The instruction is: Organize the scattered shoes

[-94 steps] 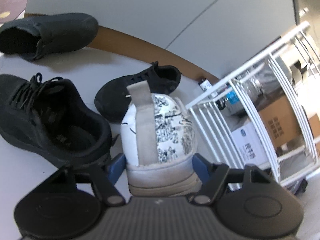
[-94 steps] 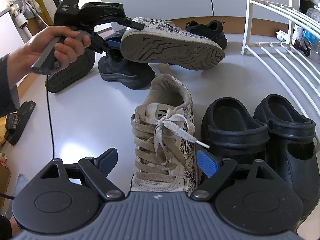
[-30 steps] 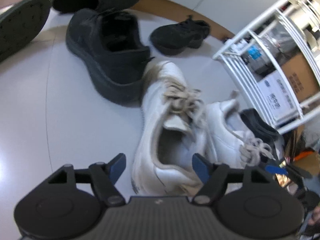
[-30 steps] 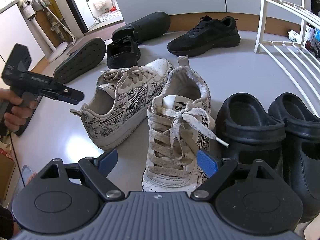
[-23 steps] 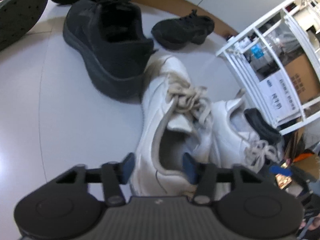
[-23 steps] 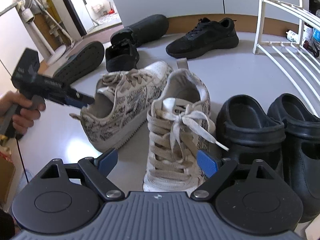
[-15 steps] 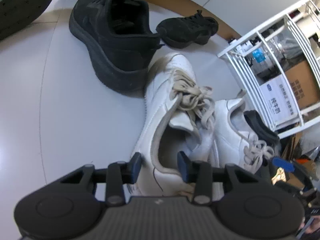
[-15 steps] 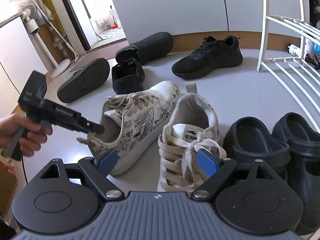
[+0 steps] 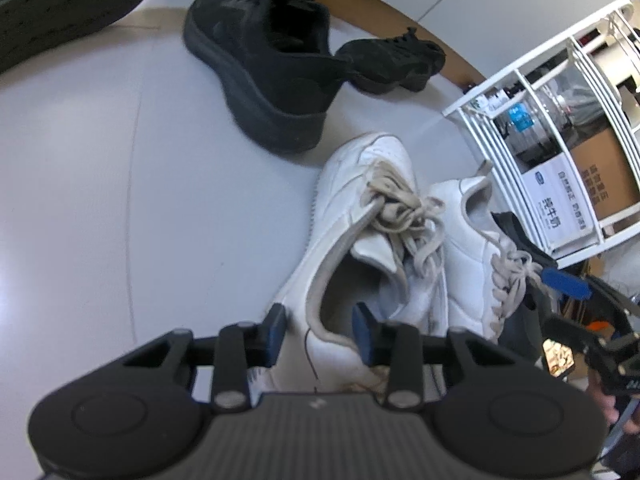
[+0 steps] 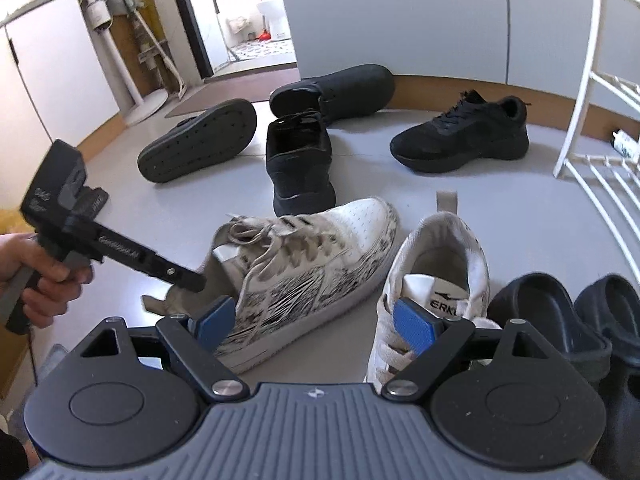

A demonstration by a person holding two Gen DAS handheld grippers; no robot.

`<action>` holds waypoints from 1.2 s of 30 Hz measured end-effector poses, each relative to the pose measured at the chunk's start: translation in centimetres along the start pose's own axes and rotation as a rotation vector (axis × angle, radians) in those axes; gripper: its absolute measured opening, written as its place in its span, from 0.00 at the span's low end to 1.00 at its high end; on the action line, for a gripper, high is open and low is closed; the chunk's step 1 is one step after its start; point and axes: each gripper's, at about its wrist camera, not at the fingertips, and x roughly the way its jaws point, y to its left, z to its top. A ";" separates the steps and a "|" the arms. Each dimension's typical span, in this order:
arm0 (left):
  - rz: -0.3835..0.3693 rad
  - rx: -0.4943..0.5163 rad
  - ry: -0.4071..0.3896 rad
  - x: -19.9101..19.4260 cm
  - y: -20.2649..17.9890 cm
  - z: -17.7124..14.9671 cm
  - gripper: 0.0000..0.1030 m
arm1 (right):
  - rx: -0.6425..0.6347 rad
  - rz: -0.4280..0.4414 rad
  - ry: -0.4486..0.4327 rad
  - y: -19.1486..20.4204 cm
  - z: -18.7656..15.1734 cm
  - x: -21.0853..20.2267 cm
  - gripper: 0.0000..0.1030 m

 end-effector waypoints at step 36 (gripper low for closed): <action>0.072 -0.105 -0.144 -5.3 2.7 1.4 0.66 | -0.497 0.049 0.196 5.9 0.0 11.3 0.82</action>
